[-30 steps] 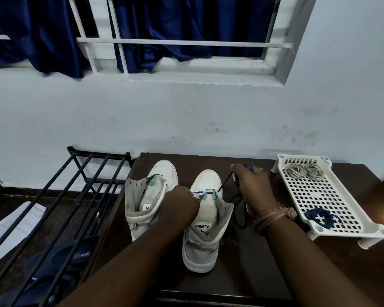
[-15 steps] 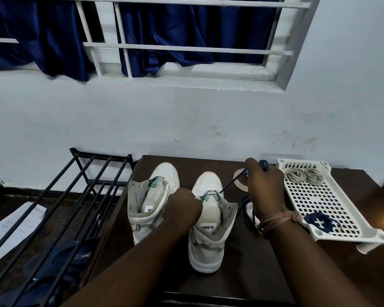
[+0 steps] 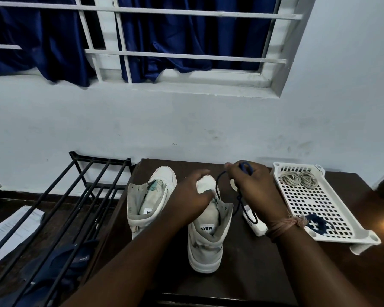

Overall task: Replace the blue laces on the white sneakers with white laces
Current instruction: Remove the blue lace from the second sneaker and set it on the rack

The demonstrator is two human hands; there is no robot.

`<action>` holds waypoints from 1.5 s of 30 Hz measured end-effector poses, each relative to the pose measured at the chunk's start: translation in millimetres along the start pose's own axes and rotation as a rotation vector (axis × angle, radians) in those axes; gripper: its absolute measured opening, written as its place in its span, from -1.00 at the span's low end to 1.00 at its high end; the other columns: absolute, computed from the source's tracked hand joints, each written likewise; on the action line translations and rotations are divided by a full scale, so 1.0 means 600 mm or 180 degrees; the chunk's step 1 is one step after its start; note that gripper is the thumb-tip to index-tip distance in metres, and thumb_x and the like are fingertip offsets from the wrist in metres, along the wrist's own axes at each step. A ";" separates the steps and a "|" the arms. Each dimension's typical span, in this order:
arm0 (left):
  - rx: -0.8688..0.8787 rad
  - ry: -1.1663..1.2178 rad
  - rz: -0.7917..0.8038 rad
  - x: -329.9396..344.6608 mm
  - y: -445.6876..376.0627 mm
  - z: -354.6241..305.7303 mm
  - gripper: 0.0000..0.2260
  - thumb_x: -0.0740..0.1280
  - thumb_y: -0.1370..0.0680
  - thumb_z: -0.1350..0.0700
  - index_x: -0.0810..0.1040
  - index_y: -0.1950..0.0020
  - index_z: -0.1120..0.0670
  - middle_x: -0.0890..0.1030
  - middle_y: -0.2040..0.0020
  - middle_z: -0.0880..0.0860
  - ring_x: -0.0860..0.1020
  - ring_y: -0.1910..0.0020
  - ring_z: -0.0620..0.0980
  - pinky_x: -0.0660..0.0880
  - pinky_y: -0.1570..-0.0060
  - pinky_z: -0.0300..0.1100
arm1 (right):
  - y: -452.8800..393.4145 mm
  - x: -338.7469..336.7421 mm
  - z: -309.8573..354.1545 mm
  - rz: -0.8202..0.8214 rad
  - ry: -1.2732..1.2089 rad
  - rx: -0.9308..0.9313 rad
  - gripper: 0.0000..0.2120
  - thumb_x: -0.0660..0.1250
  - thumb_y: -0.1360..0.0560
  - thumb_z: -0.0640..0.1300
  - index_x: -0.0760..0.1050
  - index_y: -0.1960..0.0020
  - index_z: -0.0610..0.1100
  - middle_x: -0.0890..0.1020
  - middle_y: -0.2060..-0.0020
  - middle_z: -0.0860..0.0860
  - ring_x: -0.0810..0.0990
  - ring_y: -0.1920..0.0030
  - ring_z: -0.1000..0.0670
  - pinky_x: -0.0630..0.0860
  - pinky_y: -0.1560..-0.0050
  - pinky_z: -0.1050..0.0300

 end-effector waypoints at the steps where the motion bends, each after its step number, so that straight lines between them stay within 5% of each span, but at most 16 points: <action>1: 0.0241 0.0210 0.0146 -0.001 0.002 -0.008 -0.67 0.39 -0.47 -0.03 0.59 -0.24 -0.16 0.64 -0.18 -0.21 0.58 -0.23 -0.19 0.46 -0.27 -0.14 | 0.003 -0.002 0.007 0.0116 -0.0104 -0.0027 -0.64 0.39 -0.56 -0.08 0.47 0.32 -0.27 0.42 0.47 -0.07 0.35 0.43 0.00 0.32 0.35 0.10; 3: 0.0517 0.0331 0.0192 -0.001 0.010 -0.021 -0.90 0.37 -0.54 -0.02 0.65 -0.02 -0.10 0.69 0.03 -0.18 0.63 -0.04 -0.22 0.51 -0.13 -0.12 | 0.007 -0.006 0.019 0.0329 -0.0287 -0.0119 -0.73 0.38 -0.57 -0.13 0.58 0.26 -0.25 0.53 0.43 -0.06 0.42 0.42 0.07 0.37 0.35 0.19; 8: 0.0179 0.0624 -0.0355 -0.022 0.018 -0.030 -0.83 0.32 -0.64 0.09 0.64 0.11 -0.01 0.68 0.27 -0.05 0.63 0.27 -0.12 0.54 0.16 -0.11 | 0.004 -0.013 0.003 0.0375 -0.0048 -0.0257 -0.86 0.42 -0.54 -0.21 0.62 0.17 -0.24 0.63 0.37 0.11 0.55 0.31 0.20 0.44 0.23 0.35; 13: -0.0497 0.0949 -0.0190 -0.051 0.024 -0.024 -0.81 0.30 -0.63 0.13 0.70 0.07 0.03 0.59 0.32 -0.04 0.45 0.44 -0.12 0.40 0.34 -0.18 | -0.005 -0.011 -0.062 0.0203 0.0474 -0.0107 -0.92 0.49 -0.48 -0.17 0.68 0.18 -0.05 0.68 0.21 0.02 0.66 0.18 0.05 0.61 0.16 0.03; 17: -0.1028 0.1018 0.0349 -0.050 0.044 -0.019 -0.76 0.14 -0.68 0.30 0.61 -0.14 0.21 0.63 0.19 0.05 0.47 0.39 -0.13 0.43 0.35 -0.30 | 0.000 0.001 -0.070 0.0044 0.0794 -0.0410 -0.96 0.50 -0.46 -0.08 0.68 0.15 0.05 0.64 0.12 0.07 0.60 0.08 0.19 0.53 0.07 0.21; 22: -0.1456 0.1542 0.0853 -0.063 0.067 -0.024 -0.78 0.23 -0.69 0.22 0.64 -0.09 0.28 0.65 0.21 0.09 0.58 0.34 -0.10 0.55 0.29 -0.29 | 0.013 0.009 -0.061 0.0095 0.1922 -0.0364 -0.93 0.40 -0.46 0.13 0.65 0.13 0.18 0.55 -0.01 0.21 0.46 -0.18 0.08 0.33 -0.29 -0.11; 28: -0.1491 0.2435 0.1712 -0.070 0.090 -0.051 -0.78 0.25 -0.65 0.30 0.62 -0.23 0.28 0.66 0.09 0.08 0.61 0.18 -0.08 0.60 0.15 -0.24 | 0.033 0.011 -0.037 -0.0202 0.0998 -0.0285 -0.87 0.35 -0.55 -0.18 0.59 0.12 0.01 0.65 0.24 0.12 0.65 0.22 0.06 0.61 0.09 -0.11; 32: -0.1412 0.2921 0.1628 -0.075 0.097 -0.054 -0.75 0.27 -0.60 0.40 0.63 -0.23 0.28 0.67 -0.01 0.15 0.65 0.09 -0.02 0.63 0.06 -0.18 | 0.040 0.001 -0.024 -0.0376 0.0893 -0.0220 -0.87 0.35 -0.55 -0.26 0.61 0.10 -0.08 0.66 0.26 0.07 0.60 0.30 0.23 0.50 0.22 0.34; 35: -0.1344 0.3125 0.1525 -0.070 0.106 -0.059 -0.75 0.28 -0.57 0.43 0.65 -0.18 0.27 0.68 -0.07 0.21 0.68 0.06 0.02 0.65 0.06 -0.17 | 0.047 -0.001 -0.019 -0.0318 0.0892 -0.0303 -0.85 0.35 -0.54 -0.30 0.66 0.05 -0.10 0.68 0.22 0.09 0.60 0.22 0.26 0.43 0.21 0.47; 40: -0.0989 0.4200 0.0678 -0.055 0.090 -0.068 -0.62 0.31 -0.42 0.47 0.60 -0.21 0.27 0.67 -0.17 0.23 0.71 -0.05 0.08 0.67 0.03 -0.14 | 0.069 0.020 -0.022 0.0012 0.1187 -0.0388 -0.82 0.34 -0.53 -0.29 0.65 0.06 -0.05 0.66 0.23 0.13 0.60 0.15 0.20 0.45 0.15 0.38; 45: -0.0624 0.4243 -0.0070 -0.035 0.066 -0.055 -0.62 0.24 -0.51 0.53 0.56 -0.26 0.25 0.67 -0.21 0.21 0.68 -0.15 0.06 0.63 -0.09 -0.16 | 0.087 0.035 -0.030 0.0335 0.1372 -0.0759 -0.87 0.31 -0.57 -0.18 0.59 0.09 0.00 0.62 0.22 0.14 0.58 0.15 0.12 0.50 0.11 0.17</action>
Point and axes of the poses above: each hand's wrist, its own y-axis away from the middle knuckle, its own x-axis out of the palm, z = x × y, the point moved 1 cm from there along -y, towards the middle knuckle
